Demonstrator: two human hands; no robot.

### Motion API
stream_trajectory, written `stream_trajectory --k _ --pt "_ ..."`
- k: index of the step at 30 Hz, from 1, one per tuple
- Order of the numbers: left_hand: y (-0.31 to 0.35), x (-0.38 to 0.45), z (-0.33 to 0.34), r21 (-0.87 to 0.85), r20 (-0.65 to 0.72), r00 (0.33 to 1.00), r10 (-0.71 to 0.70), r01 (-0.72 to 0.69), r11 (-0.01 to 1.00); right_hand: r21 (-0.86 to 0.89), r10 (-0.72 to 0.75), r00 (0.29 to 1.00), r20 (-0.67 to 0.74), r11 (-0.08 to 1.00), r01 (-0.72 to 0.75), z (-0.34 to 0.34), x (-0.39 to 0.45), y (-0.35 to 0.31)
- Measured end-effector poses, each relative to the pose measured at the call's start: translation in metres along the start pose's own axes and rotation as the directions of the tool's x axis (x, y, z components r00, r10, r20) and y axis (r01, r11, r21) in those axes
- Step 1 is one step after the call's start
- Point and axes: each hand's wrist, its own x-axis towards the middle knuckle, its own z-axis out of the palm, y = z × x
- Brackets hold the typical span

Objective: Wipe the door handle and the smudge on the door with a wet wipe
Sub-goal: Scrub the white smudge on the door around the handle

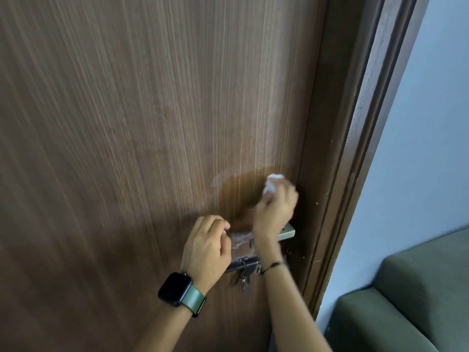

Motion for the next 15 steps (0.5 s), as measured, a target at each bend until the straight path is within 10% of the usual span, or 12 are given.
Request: stream_trajectory --k 4,9,15 --pt "-0.005 -0.003 0.003 0.023 -0.009 1.0 0.004 -0.004 1.0 0.059 -0.345 0.92 0.186 0.939 0.34 -0.005 -0.04 0.008" --pt "-0.005 -0.005 0.005 0.025 -0.038 0.999 -0.004 0.005 1.0 0.094 -0.221 0.975 0.011 0.971 0.219 -0.002 -0.001 -0.008" --pt "-0.001 -0.012 0.006 -0.033 -0.183 0.983 -0.013 0.007 0.999 -0.034 -0.399 0.832 0.385 0.895 0.445 0.01 -0.091 0.021"
